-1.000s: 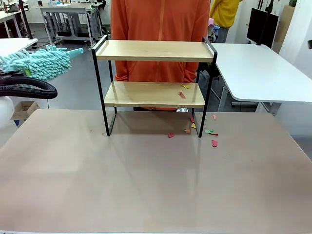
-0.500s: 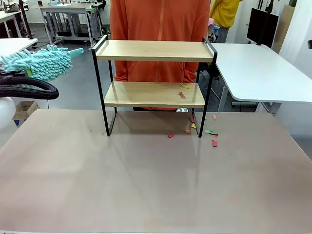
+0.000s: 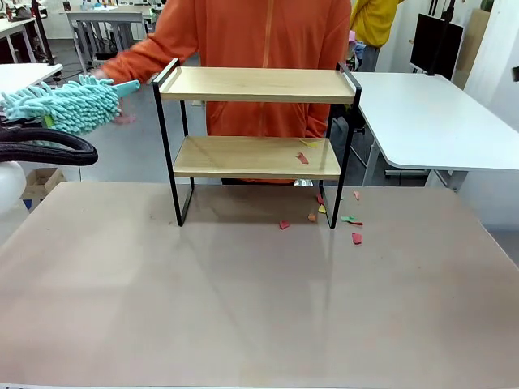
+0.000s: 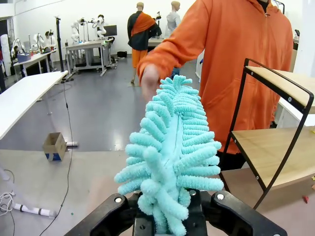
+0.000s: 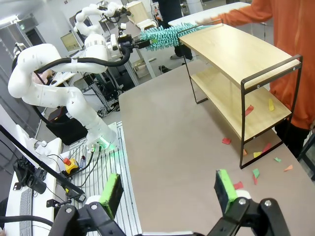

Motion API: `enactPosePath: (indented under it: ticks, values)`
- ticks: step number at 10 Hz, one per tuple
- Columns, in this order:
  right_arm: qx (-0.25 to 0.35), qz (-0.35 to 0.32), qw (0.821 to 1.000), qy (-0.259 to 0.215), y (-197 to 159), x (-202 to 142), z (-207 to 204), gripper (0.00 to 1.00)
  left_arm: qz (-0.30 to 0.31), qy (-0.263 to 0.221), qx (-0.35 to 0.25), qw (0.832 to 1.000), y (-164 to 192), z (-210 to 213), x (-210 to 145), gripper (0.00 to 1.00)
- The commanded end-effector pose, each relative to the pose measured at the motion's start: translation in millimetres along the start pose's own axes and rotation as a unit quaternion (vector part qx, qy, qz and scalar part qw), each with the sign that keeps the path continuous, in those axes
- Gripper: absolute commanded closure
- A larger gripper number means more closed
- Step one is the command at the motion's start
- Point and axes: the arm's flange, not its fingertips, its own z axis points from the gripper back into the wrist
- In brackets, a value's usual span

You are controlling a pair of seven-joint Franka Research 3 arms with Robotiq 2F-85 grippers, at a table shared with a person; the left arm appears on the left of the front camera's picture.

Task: Clean the shelf.
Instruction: Hand the Duster back to the human.

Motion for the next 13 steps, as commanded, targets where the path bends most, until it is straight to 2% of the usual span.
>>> enactPosePath:
  ticks: [1, 6, 7, 8, 9, 10, 11, 13]
  values:
    - [0.003, 0.010, 1.000, 0.002, 0, 0, 3, 0.00, -0.004, -0.005, 0.001, 1.000, -1, 2, 4, 0.83]
    - [0.003, 0.010, 1.000, 0.002, 0, 0, 3, 0.00, -0.001, 0.000, 0.000, 1.000, -1, 0, 0, 0.83]
    - [0.003, 0.010, 1.000, 0.002, 0, 0, 3, 0.00, 0.000, -0.002, -0.009, 1.000, 0, 2, 6, 0.25]
    - [0.003, 0.010, 1.000, 0.002, 0, 0, 3, 0.00, 0.013, 0.005, -0.010, 1.000, 0, 7, 15, 0.26]
    - [0.003, 0.010, 1.000, 0.002, 0, 0, 3, 0.00, 0.032, 0.012, -0.009, 0.999, 1, 11, 29, 0.00]
    - [0.003, 0.010, 1.000, 0.002, 0, 0, 3, 0.00, 0.055, 0.023, -0.002, 0.998, 9, 16, 50, 0.21]
    - [0.003, 0.010, 1.000, 0.002, 0, 0, 3, 0.00, 0.090, 0.021, 0.002, 0.996, 21, 24, 79, 0.00]
    - [0.003, 0.010, 1.000, 0.002, 0, 0, 3, 0.00, 0.174, 0.027, -0.016, 0.984, 51, 41, 134, 0.00]
